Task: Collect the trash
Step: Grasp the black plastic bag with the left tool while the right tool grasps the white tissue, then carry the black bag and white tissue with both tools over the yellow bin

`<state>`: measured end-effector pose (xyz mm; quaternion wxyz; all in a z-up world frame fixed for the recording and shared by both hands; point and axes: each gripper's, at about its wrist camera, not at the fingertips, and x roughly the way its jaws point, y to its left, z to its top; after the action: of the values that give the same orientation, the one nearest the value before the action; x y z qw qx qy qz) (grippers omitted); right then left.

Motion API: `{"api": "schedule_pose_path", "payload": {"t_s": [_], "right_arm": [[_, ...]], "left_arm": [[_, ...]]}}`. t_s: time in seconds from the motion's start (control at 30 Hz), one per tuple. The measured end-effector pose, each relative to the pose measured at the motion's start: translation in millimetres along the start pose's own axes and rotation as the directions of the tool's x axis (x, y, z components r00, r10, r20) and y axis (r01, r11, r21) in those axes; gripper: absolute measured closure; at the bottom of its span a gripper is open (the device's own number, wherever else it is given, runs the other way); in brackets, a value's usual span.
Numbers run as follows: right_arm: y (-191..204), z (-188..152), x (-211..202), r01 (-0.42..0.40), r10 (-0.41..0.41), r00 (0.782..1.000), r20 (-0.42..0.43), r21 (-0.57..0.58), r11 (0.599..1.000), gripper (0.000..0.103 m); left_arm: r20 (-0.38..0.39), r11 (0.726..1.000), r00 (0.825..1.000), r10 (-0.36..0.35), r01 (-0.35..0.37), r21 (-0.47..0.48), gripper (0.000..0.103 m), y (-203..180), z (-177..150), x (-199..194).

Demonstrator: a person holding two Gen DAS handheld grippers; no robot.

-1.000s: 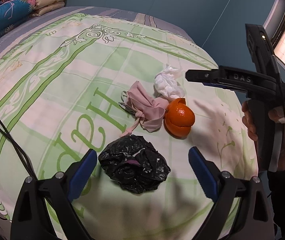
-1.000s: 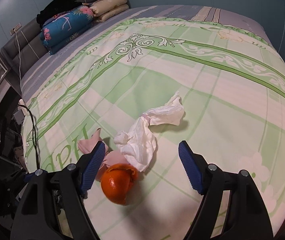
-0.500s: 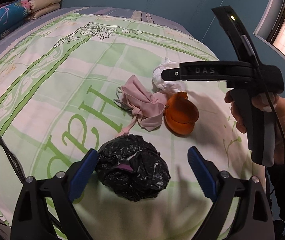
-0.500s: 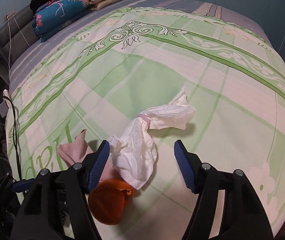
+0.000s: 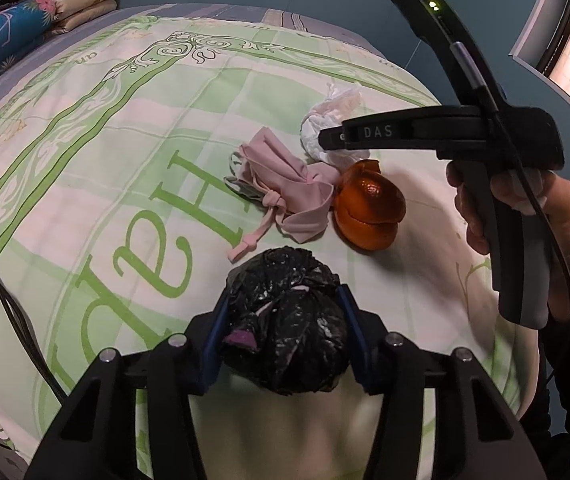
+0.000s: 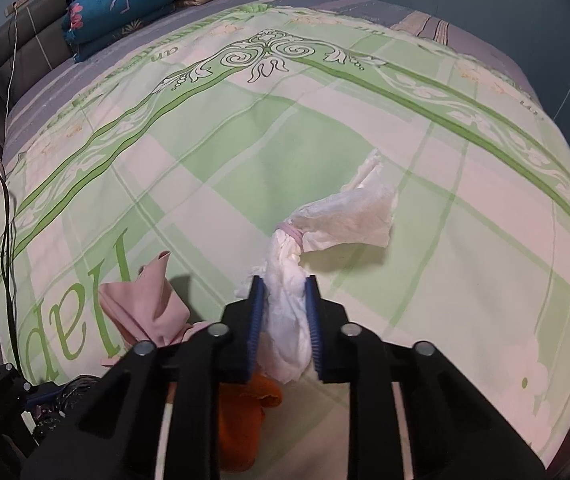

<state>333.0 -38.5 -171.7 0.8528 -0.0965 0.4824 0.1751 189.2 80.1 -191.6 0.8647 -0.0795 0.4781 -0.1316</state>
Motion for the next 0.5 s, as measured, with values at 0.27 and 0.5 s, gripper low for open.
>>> {"api": "schedule_pose_path", "payload": {"t_s": [0.27,0.5], "right_arm": [[-2,-10,-19,-0.030,0.029,0.999,0.019,0.002,1.000,0.092],[1,-27,-38,-0.062,0.063,0.997,0.040,-0.012,0.998,0.093]], "left_arm": [[0.033,1.000,0.999,-0.007,0.008,-0.027,0.056,4,1,-21],[0.089,0.997,0.996,-0.012,0.019,-0.077,0.056,12,1,-48]]}}
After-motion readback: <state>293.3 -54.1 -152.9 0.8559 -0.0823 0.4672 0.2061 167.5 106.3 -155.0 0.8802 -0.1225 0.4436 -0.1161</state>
